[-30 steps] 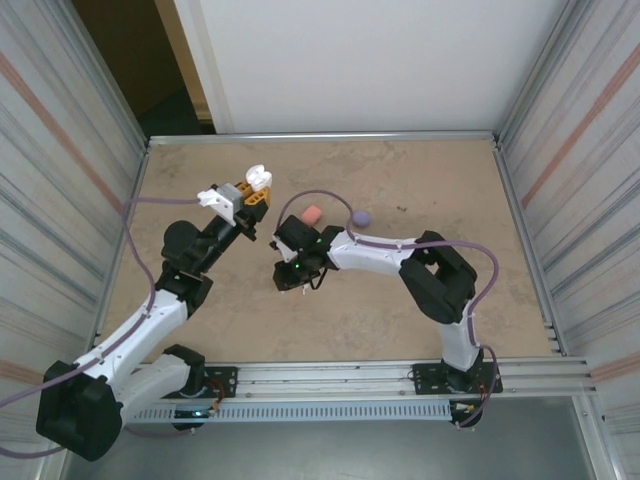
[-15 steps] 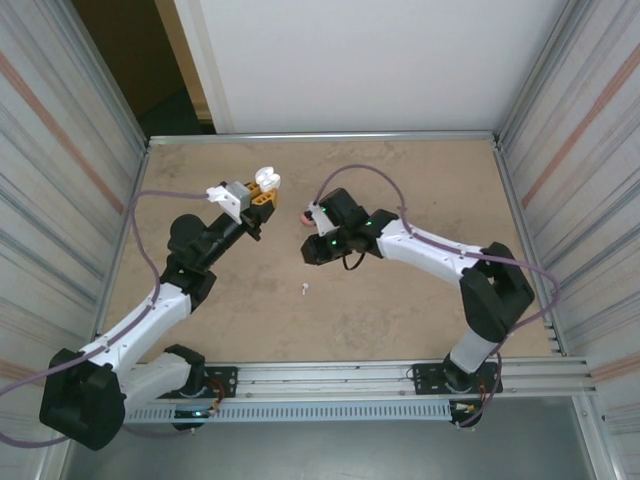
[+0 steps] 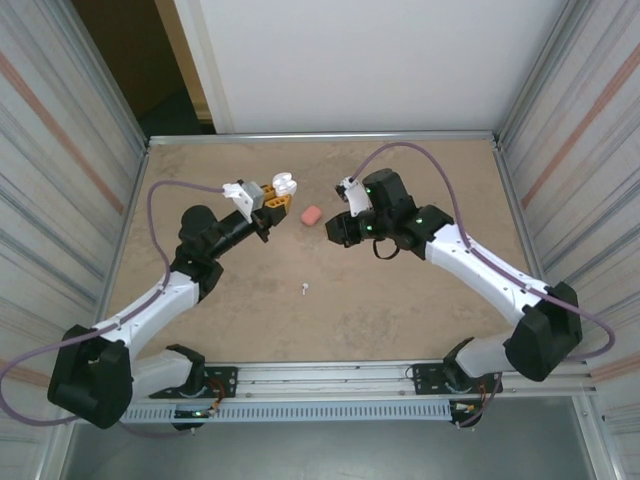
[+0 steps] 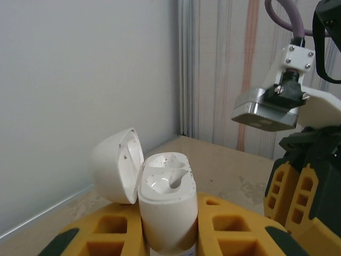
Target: Insert the wireless bluetooth earbuds into the charging case
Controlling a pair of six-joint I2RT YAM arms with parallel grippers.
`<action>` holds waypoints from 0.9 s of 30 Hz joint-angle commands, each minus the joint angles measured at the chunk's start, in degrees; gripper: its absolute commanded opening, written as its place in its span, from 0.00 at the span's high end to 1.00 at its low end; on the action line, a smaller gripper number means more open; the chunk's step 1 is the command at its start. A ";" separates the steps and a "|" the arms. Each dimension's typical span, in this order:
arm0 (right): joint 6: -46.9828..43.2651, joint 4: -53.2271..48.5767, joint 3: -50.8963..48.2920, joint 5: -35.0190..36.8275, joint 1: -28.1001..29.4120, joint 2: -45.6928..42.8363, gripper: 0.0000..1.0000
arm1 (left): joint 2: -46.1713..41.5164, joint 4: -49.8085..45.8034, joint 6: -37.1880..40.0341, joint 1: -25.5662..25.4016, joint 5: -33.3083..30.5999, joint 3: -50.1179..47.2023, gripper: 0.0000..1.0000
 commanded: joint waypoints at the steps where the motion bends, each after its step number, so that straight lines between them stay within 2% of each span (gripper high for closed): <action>1: -4.08 -2.73 2.41 0.40 -0.69 -3.31 0.81 | 0.47 1.22 2.39 -0.68 4.62 3.08 1.00; 15: -10.70 -2.75 7.70 -1.62 -2.23 -10.13 0.80 | 4.88 -0.45 4.16 -2.90 10.81 6.83 1.00; 27: -13.14 0.35 11.84 -6.30 -3.04 -9.42 0.80 | 7.99 0.08 3.34 -4.39 19.91 10.14 1.00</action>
